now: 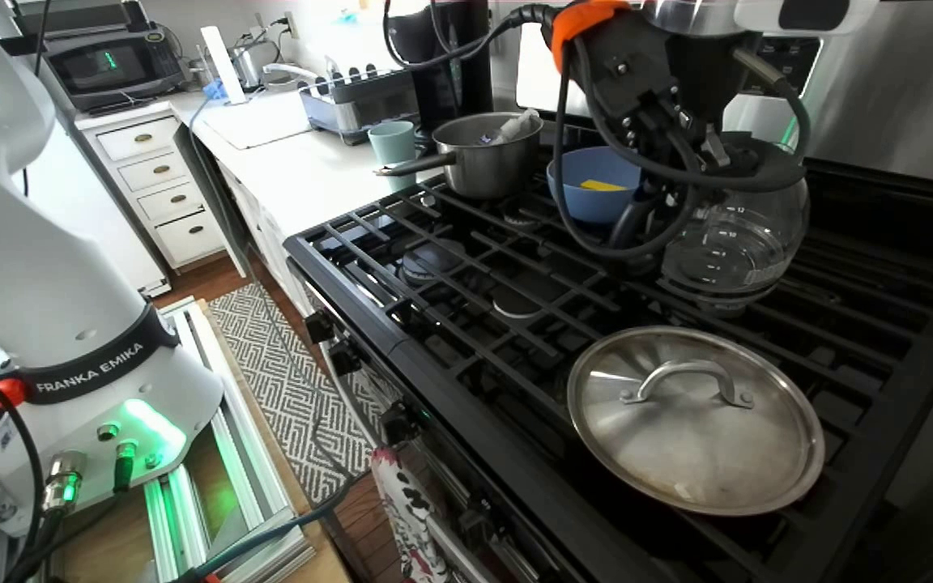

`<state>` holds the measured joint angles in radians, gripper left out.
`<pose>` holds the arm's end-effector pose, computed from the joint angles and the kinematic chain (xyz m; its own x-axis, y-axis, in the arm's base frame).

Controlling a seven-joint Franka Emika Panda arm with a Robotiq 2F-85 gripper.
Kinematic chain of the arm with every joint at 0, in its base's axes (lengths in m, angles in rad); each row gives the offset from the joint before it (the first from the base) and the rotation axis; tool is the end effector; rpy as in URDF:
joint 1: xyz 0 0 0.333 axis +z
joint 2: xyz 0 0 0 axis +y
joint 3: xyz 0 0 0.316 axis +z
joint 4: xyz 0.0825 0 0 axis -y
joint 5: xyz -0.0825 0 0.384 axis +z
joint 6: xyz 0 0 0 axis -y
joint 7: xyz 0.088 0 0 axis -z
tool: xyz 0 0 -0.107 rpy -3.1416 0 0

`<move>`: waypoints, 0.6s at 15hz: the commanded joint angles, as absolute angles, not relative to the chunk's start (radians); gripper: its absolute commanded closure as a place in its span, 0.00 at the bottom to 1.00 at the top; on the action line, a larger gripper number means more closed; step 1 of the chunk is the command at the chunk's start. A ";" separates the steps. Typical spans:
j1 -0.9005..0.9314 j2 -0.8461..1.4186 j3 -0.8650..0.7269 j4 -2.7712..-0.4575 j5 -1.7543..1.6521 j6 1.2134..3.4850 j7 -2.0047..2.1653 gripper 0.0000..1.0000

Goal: Put the kettle on top of the bowl

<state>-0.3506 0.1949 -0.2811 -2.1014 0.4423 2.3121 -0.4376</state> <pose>0.4708 -0.3305 0.3336 0.8733 -0.4753 0.1067 -0.4387 -0.8626 -0.2518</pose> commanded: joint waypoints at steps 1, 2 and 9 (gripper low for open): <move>-0.351 0.174 -0.271 -2.096 0.373 2.315 -0.395 0.91; -0.346 0.167 -0.273 -2.100 0.348 2.313 -0.382 0.91; -0.297 0.030 -0.258 -2.175 0.175 2.376 -0.326 0.91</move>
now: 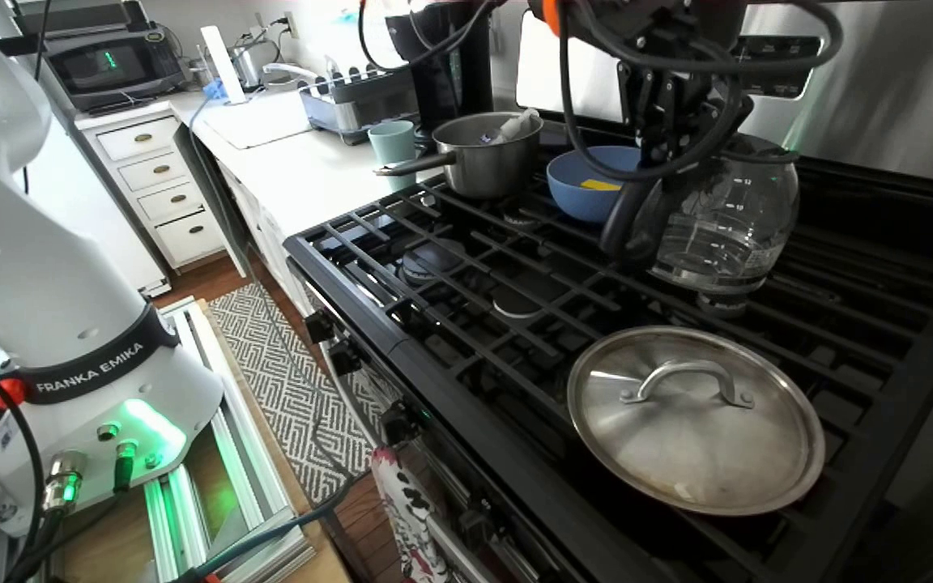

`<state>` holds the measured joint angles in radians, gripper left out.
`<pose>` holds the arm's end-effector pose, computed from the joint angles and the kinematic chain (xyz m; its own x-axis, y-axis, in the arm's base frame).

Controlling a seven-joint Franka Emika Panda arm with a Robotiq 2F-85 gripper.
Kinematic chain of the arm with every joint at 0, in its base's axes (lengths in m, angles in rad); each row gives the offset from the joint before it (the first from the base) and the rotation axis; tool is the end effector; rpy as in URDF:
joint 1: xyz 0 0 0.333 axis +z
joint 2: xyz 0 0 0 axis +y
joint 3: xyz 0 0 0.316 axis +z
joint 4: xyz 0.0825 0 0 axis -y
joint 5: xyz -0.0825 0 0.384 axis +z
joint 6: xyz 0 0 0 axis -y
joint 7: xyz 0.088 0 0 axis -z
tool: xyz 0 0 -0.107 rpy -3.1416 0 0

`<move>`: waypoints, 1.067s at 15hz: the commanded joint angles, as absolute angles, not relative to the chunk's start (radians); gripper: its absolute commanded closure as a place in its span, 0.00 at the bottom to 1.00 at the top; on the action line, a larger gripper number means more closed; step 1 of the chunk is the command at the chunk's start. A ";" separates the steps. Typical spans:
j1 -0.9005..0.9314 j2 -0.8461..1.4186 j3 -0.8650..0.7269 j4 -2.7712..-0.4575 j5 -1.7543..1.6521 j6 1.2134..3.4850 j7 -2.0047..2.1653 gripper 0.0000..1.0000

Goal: Put the kettle on top of the bowl

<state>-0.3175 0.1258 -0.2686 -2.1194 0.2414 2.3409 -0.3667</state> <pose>0.4789 -0.3108 0.3655 0.9184 -0.3703 0.1393 -0.3569 -0.9274 -0.1125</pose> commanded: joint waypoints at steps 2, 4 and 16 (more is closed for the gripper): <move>-0.283 0.003 -0.253 -2.181 0.141 2.389 -0.304 0.91; -0.272 -0.008 -0.251 -2.182 0.120 2.394 -0.285 0.91; -0.189 -0.185 -0.193 -2.300 0.078 2.413 -0.306 0.91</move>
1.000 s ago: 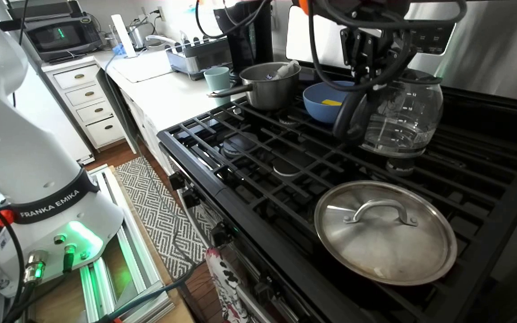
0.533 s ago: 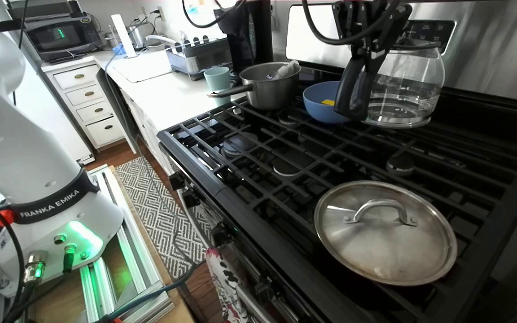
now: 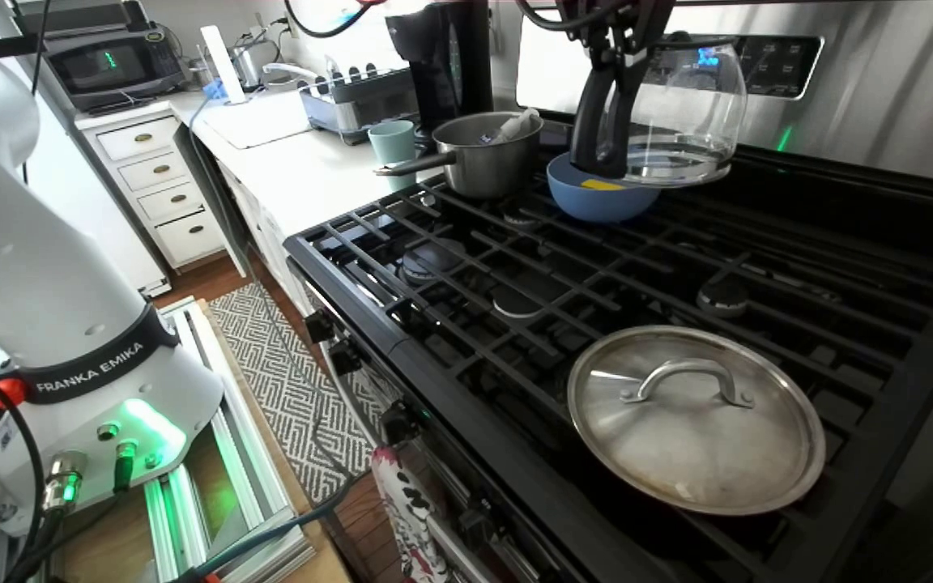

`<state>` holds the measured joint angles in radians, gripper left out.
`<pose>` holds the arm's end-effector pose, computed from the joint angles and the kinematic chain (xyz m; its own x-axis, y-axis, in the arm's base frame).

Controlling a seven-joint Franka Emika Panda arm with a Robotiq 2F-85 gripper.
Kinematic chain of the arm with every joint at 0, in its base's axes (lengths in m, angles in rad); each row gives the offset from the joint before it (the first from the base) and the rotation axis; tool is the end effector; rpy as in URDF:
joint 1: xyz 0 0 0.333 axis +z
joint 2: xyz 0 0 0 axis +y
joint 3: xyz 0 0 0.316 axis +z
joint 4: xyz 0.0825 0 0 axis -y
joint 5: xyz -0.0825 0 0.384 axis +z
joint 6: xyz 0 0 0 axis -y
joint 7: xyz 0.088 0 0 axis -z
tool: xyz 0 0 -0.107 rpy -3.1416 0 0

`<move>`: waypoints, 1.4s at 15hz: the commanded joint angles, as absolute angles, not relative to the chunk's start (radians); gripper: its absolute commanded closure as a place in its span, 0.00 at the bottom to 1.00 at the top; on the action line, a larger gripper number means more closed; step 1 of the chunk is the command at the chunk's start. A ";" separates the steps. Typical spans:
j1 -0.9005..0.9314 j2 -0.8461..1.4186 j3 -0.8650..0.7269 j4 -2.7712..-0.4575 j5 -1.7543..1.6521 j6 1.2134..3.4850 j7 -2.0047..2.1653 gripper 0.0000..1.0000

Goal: Put the kettle on top of the bowl

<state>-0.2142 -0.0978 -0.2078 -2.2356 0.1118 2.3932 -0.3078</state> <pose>0.4850 -0.2184 0.4365 0.9455 -0.1848 0.2681 -0.1823 -0.9826 -0.0344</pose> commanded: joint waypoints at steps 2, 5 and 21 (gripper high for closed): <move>-0.163 -0.187 -0.187 -2.303 0.101 2.381 -0.356 0.91; -0.133 -0.163 -0.185 -2.291 0.119 2.380 -0.397 0.91; -0.109 -0.033 -0.164 -2.204 0.147 2.379 -0.453 0.91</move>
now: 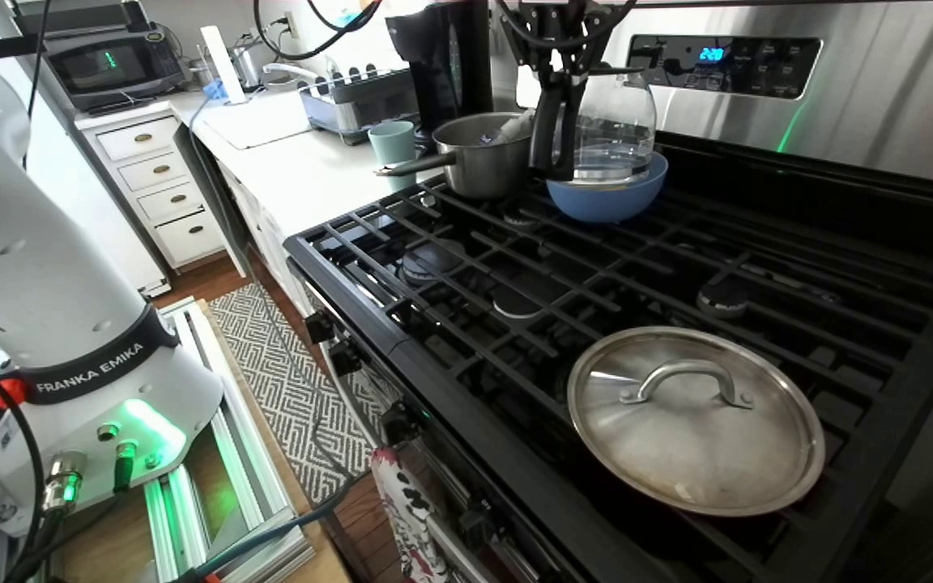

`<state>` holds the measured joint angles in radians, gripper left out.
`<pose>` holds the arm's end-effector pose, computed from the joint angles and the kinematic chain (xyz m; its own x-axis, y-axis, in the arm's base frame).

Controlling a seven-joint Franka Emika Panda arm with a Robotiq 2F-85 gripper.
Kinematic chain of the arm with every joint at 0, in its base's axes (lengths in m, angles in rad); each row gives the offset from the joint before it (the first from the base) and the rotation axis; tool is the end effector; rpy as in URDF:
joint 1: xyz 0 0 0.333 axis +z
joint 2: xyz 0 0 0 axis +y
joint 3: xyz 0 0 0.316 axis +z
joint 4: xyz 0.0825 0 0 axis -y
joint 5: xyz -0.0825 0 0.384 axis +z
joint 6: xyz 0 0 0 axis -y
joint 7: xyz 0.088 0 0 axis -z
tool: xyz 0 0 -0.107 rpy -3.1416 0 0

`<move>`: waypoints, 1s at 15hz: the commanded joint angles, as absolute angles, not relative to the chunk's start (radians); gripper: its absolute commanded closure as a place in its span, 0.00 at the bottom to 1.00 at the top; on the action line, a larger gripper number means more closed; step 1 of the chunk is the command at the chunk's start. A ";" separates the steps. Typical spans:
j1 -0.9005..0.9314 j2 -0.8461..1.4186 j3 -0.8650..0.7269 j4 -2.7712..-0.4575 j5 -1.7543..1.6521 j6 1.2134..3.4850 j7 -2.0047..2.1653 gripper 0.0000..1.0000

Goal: Put the kettle on top of the bowl

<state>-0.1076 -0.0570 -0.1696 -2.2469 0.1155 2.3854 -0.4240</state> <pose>0.5120 -0.1452 0.4093 0.9745 0.0663 0.2145 0.0715 -0.9973 -0.0166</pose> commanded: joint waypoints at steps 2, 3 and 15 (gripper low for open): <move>-0.110 -0.020 -0.161 -2.189 0.153 2.378 -0.456 0.91; -0.112 -0.013 -0.160 -2.181 0.153 2.379 -0.456 0.91; -0.138 0.090 -0.144 -2.087 0.177 2.346 -0.446 0.40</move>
<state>-0.1164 0.0690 -0.1598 -2.1379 0.1387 2.3817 -0.4288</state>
